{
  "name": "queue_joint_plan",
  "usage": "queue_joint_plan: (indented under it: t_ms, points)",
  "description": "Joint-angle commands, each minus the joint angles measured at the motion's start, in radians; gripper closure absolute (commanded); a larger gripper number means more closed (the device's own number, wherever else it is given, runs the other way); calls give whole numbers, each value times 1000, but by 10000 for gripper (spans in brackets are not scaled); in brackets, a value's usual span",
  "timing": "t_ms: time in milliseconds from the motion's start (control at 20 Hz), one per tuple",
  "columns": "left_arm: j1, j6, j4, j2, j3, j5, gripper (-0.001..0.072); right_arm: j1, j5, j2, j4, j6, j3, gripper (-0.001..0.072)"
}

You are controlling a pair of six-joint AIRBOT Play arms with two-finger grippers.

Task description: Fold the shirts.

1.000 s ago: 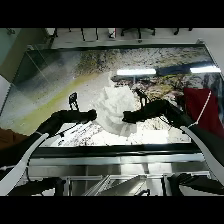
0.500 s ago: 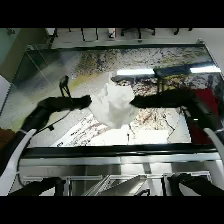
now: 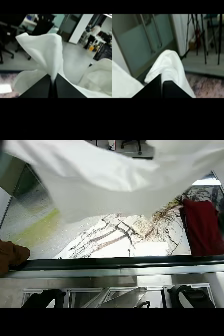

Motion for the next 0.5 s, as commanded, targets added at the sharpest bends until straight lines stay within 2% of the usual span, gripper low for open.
queue_joint_plan:
  t_ms: [0,200,450]
  points:
    - [1,-32,116,69,128,27,694,-19,55,56,-82,-5,106,691]
    - [1,-31,146,-27,201,112,694,-18,47,-7,-75,-27,105,691]
    - [1,-47,333,-316,207,372,694,6,-37,-279,-52,-29,39,692]
